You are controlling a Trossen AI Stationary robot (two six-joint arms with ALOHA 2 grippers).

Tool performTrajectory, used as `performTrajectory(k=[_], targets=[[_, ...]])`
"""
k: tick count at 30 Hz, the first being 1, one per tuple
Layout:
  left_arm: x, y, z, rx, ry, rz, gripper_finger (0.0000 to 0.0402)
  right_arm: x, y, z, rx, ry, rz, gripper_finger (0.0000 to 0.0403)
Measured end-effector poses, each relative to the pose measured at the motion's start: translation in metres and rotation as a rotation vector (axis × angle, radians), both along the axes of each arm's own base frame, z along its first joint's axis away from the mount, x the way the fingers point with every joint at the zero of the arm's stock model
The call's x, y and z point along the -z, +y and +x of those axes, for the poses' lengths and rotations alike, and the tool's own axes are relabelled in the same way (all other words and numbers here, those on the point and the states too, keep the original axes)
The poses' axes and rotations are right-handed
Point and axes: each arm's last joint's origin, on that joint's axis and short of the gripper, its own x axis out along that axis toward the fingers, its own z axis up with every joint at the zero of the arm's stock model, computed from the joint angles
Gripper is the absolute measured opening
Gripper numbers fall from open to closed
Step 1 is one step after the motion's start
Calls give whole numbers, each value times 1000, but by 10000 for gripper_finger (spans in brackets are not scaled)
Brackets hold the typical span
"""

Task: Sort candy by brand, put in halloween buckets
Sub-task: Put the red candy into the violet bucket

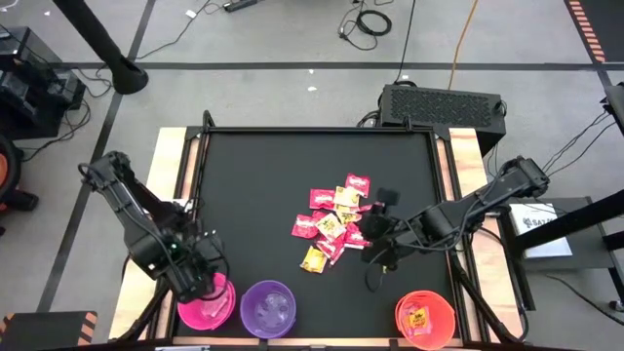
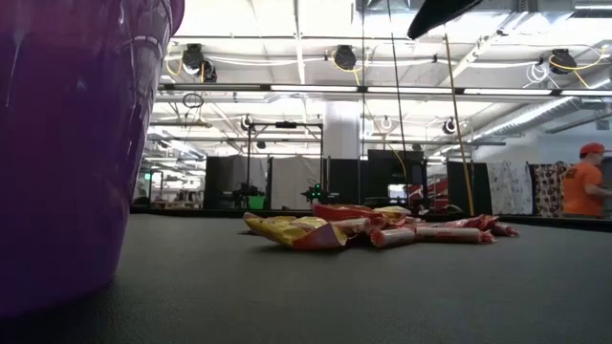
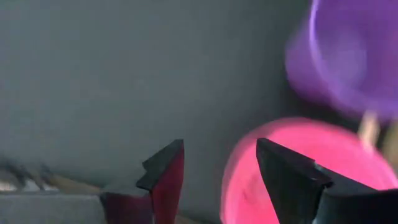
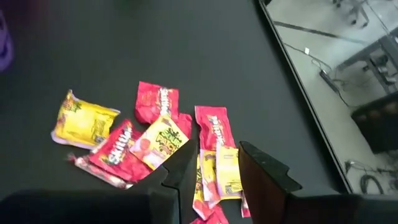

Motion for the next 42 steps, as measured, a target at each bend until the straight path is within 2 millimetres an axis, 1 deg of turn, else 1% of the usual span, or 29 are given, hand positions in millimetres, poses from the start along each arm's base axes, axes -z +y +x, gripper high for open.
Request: performTrajectory(k=[2,4,7,10,12,14,17,19,24,27,29,36,42], targets=[[-7,4,6,34,-130,126,208,8,-6,3,-2,20,-20,109],[-12,7,12,69,-240,257,208,19,-18,6,15,50,-38,109],[-17,12,21,118,-342,452,208,40,-44,11,21,135,-7,109],[-22,19,30,89,-421,602,208,59,-76,19,20,129,78,109],[-23,25,36,47,-444,655,208,71,-95,23,10,79,155,110],[-24,31,40,20,-436,672,208,80,-111,25,-3,26,234,110],[-19,37,45,-17,-427,680,208,88,-125,25,18,-30,270,119],[-15,42,48,-32,-410,692,208,90,-129,24,22,-35,254,134],[-7,50,52,-60,-376,716,208,95,-131,33,-2,-64,229,189],[-6,54,54,-75,-368,721,208,106,-131,39,-3,-45,227,214],[-7,56,56,-91,-373,716,208,115,-132,46,-24,-38,208,223],[-7,62,61,-134,-383,701,208,144,-135,64,-88,-30,194,224],[-7,66,63,-149,-374,701,208,172,-150,76,-64,24,238,218]])
